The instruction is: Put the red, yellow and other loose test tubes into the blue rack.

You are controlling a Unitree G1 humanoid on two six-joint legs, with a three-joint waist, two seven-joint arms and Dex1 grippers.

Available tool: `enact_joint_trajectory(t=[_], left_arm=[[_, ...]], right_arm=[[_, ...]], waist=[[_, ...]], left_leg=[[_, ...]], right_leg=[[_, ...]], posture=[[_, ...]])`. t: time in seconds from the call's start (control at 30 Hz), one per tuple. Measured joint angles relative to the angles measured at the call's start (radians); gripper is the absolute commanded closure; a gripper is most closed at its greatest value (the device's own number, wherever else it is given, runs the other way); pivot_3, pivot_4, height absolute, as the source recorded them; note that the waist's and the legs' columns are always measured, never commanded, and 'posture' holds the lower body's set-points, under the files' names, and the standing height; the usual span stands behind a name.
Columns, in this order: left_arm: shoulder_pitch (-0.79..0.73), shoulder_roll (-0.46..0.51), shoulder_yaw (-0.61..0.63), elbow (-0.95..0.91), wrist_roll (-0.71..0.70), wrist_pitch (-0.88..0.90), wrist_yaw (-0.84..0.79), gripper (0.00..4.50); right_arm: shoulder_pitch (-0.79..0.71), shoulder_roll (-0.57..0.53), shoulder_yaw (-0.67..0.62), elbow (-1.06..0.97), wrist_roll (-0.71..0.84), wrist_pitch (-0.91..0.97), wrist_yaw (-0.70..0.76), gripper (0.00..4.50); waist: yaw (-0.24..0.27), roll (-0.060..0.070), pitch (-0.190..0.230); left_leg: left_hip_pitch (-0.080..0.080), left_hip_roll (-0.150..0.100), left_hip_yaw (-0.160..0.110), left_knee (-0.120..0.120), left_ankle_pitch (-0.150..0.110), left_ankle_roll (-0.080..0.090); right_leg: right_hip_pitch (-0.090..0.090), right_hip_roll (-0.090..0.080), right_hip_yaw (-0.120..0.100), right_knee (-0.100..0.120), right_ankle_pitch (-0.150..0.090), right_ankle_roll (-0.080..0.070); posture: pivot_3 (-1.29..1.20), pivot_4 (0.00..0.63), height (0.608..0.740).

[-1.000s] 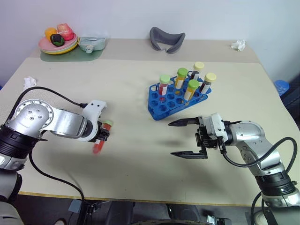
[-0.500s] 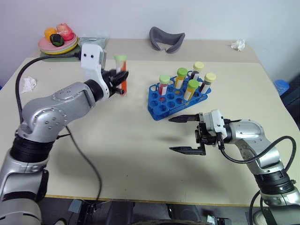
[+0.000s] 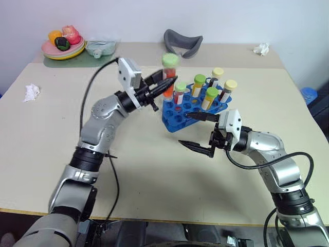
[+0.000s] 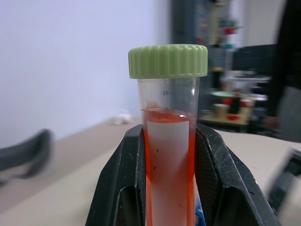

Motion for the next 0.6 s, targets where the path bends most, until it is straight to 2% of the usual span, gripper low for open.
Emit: enact_joint_trajectory(t=[0.33,0.6], left_arm=[[-0.208,-0.177,0.079,0.391,0.097,-0.105,-0.11,3.7],[-0.234,-0.251,0.132,0.553,0.14,-0.148,-0.187,3.7]], right_arm=[[0.036,0.044,0.004,-0.062,-0.034,0.015,-0.117,0.0],[0.098,0.034,-0.017,-0.119,-0.048,0.085,-0.209,0.0]], waist=[[-0.003,0.0,0.0],[0.001,-0.001,0.0]], left_leg=[[0.0,0.0,-0.001,0.0,0.0,0.001],[0.0,0.0,-0.001,0.0,0.0,0.001]], right_leg=[[0.0,0.0,-0.001,0.0,0.0,0.0],[0.0,0.0,-0.001,0.0,0.0,0.0]], posture=[[0.0,0.15,0.74],[0.0,0.15,0.74]])
